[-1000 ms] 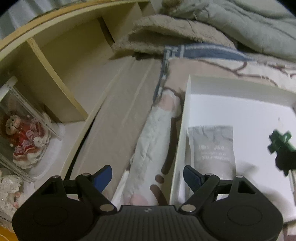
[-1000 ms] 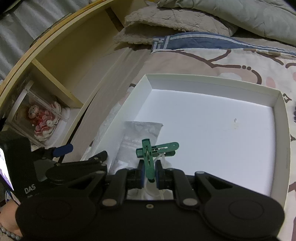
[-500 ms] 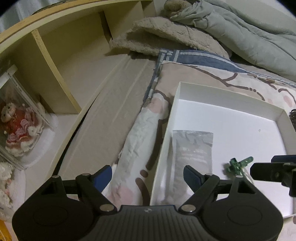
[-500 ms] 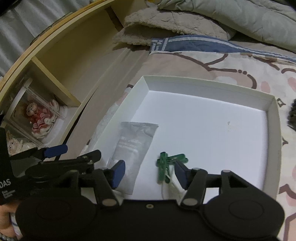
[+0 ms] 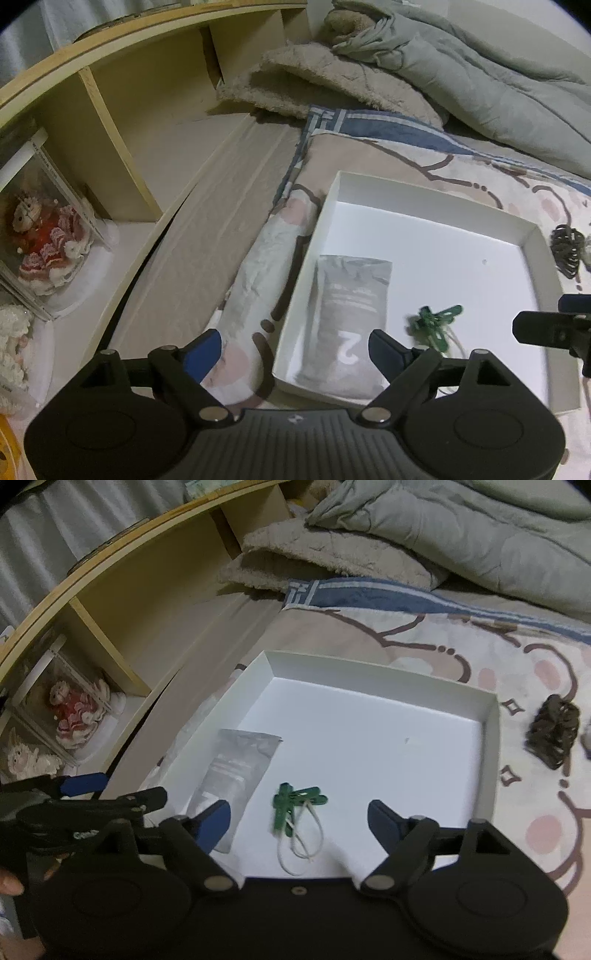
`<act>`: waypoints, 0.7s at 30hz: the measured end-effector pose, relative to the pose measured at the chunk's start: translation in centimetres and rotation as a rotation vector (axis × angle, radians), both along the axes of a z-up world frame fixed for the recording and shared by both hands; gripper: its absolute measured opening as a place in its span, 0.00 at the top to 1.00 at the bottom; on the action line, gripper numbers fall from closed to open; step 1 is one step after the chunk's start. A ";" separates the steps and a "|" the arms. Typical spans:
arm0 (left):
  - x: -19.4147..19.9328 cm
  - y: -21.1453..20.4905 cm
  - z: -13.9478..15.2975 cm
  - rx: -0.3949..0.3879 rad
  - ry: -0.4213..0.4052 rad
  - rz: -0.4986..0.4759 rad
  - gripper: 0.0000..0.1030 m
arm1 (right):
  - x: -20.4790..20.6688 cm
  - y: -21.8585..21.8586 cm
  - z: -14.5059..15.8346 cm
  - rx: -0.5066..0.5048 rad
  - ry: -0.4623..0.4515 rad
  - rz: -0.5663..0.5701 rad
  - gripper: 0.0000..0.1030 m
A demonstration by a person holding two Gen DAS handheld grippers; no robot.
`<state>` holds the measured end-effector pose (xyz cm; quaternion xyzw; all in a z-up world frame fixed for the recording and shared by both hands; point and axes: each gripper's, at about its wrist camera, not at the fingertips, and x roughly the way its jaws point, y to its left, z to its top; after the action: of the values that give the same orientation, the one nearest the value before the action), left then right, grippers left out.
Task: Organize objects
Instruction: 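Open both tools to release packet and clip inside the box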
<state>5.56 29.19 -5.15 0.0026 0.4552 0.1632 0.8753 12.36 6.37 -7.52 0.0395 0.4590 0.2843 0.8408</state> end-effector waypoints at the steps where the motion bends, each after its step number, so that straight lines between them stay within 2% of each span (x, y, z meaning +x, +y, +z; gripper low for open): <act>1: -0.3 -0.3 0.2 -0.002 -0.003 -0.001 0.14 | -0.2 -0.3 0.2 -0.004 -0.007 0.000 0.16; 10: -2.6 -2.1 1.6 -0.021 -0.031 0.018 0.08 | -1.5 -3.4 1.3 -0.052 -0.061 -0.003 0.04; 21: -5.4 -4.8 2.4 -0.054 -0.060 0.030 0.00 | -3.6 -6.9 2.0 -0.104 -0.100 0.027 0.03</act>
<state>0.19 24.39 -2.72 -0.0329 0.4330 0.1639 0.8858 8.80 -0.50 -5.53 -0.0250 0.4310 0.2730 0.8597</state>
